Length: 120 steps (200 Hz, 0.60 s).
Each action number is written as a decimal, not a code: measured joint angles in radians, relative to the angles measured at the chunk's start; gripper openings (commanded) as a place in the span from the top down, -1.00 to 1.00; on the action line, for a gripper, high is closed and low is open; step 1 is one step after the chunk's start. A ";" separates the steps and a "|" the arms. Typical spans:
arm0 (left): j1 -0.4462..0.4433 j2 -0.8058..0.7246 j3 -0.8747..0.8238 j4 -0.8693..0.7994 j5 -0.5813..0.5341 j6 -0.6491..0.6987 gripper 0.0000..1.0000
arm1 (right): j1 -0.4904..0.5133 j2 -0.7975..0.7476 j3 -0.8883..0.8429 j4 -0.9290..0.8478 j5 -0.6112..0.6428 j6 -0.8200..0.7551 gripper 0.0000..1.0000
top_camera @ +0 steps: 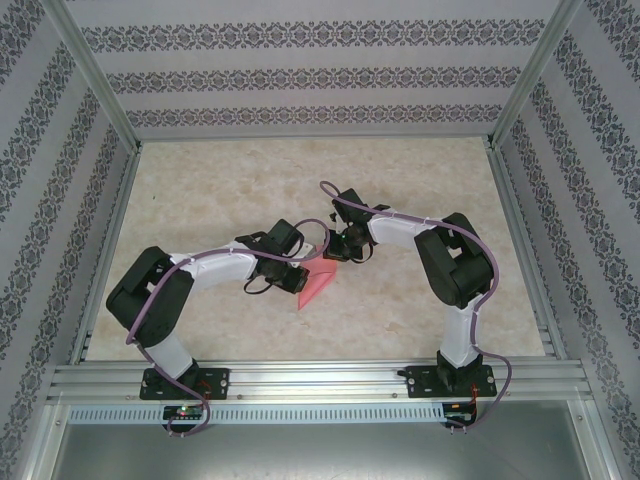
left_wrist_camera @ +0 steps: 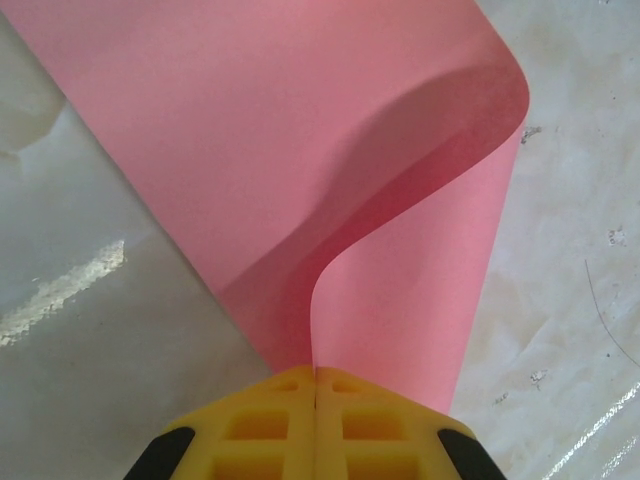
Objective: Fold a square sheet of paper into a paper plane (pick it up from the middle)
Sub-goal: Third fold the triangle at the center of the table.
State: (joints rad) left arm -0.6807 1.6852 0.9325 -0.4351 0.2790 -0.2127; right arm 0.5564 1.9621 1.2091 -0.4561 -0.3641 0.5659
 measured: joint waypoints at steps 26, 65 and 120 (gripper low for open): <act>0.000 0.011 0.007 0.001 0.000 0.004 0.98 | 0.000 0.000 0.000 0.000 0.000 0.000 0.87; 0.000 0.017 0.008 0.003 0.000 0.010 0.97 | 0.000 0.000 0.000 0.000 0.000 0.001 0.87; 0.000 0.019 0.008 0.008 0.000 0.019 0.96 | 0.000 0.000 -0.002 0.003 0.000 0.005 0.87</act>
State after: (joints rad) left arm -0.6807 1.7046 0.9401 -0.4271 0.2787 -0.1936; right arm 0.5564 1.9621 1.2076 -0.4530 -0.3645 0.5709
